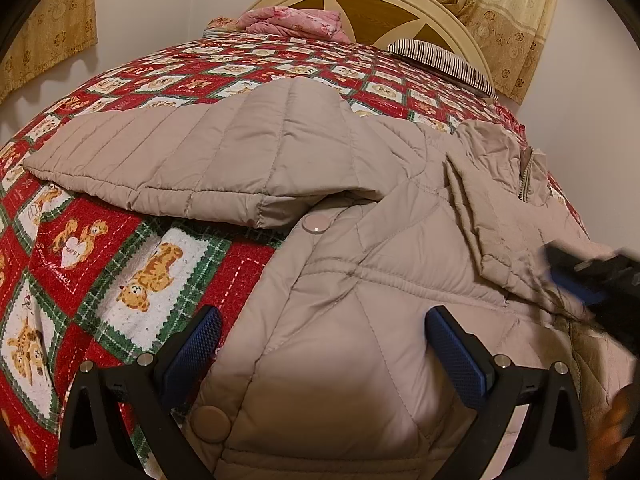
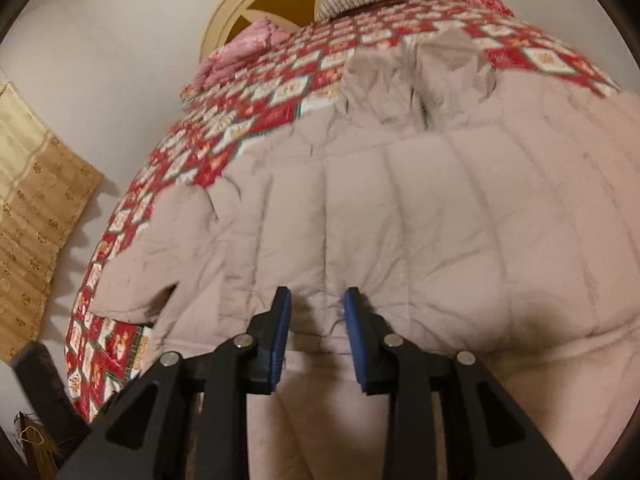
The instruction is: Fold large clothes
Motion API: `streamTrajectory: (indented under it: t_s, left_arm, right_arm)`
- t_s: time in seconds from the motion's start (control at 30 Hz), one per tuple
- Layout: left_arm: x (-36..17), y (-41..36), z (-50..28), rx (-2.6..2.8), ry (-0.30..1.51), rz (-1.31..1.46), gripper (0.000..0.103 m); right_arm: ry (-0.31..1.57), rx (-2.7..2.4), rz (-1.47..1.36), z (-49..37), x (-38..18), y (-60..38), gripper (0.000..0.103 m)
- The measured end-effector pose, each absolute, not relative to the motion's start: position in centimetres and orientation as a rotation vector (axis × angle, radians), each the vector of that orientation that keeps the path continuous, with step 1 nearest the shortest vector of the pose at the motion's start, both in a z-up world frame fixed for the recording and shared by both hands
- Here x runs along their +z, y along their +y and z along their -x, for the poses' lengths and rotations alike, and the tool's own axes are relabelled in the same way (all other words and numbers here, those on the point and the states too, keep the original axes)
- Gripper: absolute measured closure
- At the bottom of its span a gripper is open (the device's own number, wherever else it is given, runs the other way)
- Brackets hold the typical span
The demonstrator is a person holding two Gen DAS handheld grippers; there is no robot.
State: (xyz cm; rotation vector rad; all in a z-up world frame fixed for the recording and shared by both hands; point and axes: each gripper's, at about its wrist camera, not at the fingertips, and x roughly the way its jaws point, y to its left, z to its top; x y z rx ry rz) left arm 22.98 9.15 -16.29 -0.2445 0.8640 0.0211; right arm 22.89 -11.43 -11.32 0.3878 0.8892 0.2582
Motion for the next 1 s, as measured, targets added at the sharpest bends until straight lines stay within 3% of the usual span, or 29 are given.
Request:
streamTrajectory:
  t_s: [0.3, 0.4, 0.57, 0.6, 0.67, 0.77, 1.0]
  left_arm:
    - [-16.3, 9.2, -23.0, 0.022, 0.864, 0.243, 0.001]
    - [-16.3, 9.2, -23.0, 0.022, 0.865, 0.243, 0.001]
    - [-16.3, 9.5, -23.0, 0.018, 0.868, 0.246, 0.001]
    - [-16.2, 9.6, -23.0, 0.012, 0.867, 0.254, 0.001]
    - [-15.9, 10.2, -22.7, -0.025, 0.876, 0.272, 0.001]
    - [-14.4, 12.7, -22.1, -0.027, 0.896, 0.316, 0.001]
    - [-10.5, 28.4, -20.9, 0.335, 0.697, 0.582, 0.001]
  right_arm:
    - [0.666, -0.095, -0.339, -16.1, -5.4, -23.2, 0.071]
    - [0.682, -0.224, -0.356, -15.9, -6.7, -27.1, 0.071]
    - [0.786, -0.286, -0.408, -16.2, -14.3, -30.0, 0.072]
    - [0.76, -0.284, -0.42, -16.0, -13.9, -30.1, 0.069]
    - [0.743, -0.274, -0.403, -16.0, -13.4, -29.4, 0.049]
    - [0.738, -0.25, -0.351, -16.2, -13.2, -28.4, 0.034]
    - [0.705, -0.241, -0.365, -15.1, -13.2, -28.8, 0.031]
